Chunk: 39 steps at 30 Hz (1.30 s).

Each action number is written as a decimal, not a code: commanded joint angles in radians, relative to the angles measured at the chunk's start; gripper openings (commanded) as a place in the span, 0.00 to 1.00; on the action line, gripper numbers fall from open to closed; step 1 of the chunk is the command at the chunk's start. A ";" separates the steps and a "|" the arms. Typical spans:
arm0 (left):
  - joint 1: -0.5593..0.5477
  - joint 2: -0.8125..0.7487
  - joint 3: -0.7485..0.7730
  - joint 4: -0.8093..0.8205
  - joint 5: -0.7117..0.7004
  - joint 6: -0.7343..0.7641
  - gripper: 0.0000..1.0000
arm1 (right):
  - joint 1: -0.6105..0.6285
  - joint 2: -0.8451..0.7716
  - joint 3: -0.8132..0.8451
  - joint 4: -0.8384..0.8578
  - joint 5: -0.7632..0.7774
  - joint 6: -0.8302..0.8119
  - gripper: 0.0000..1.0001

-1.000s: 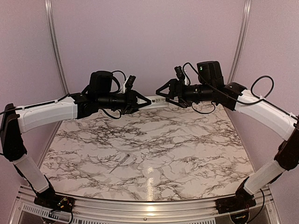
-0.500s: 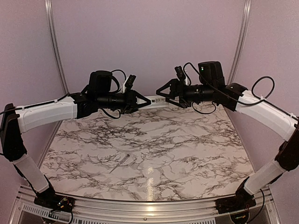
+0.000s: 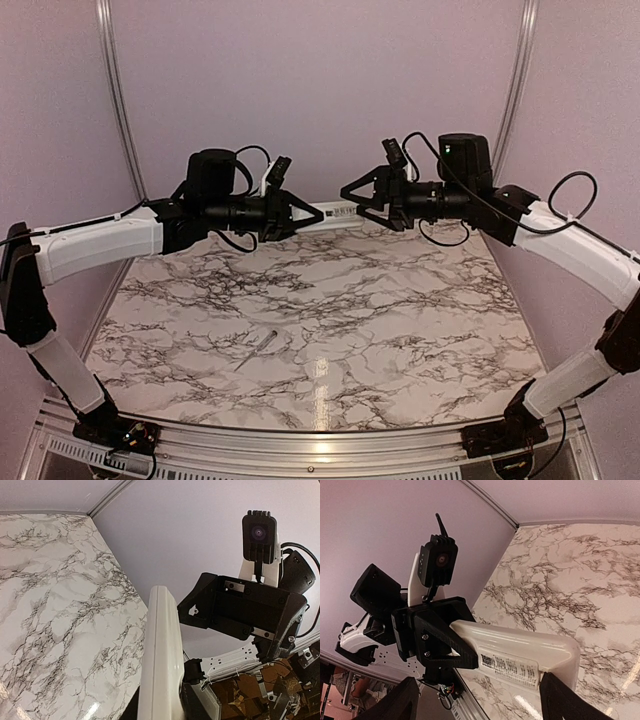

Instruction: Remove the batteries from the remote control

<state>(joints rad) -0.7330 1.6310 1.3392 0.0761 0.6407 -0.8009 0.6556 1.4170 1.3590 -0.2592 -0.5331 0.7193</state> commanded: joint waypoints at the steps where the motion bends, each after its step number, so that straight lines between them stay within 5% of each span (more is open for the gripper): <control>1: -0.039 -0.086 0.024 0.243 0.193 0.019 0.00 | 0.005 0.028 -0.043 0.030 -0.072 0.039 0.82; 31: -0.039 -0.124 0.011 0.260 0.263 0.026 0.00 | -0.038 -0.022 -0.161 0.211 -0.297 0.127 0.82; 39: -0.039 -0.125 0.016 0.104 0.130 0.100 0.00 | -0.039 -0.053 -0.103 0.175 -0.317 0.091 0.82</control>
<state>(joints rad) -0.7456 1.5875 1.3209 0.1246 0.7700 -0.7673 0.6270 1.3582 1.2324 0.0307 -0.8814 0.8371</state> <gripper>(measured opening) 0.210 0.823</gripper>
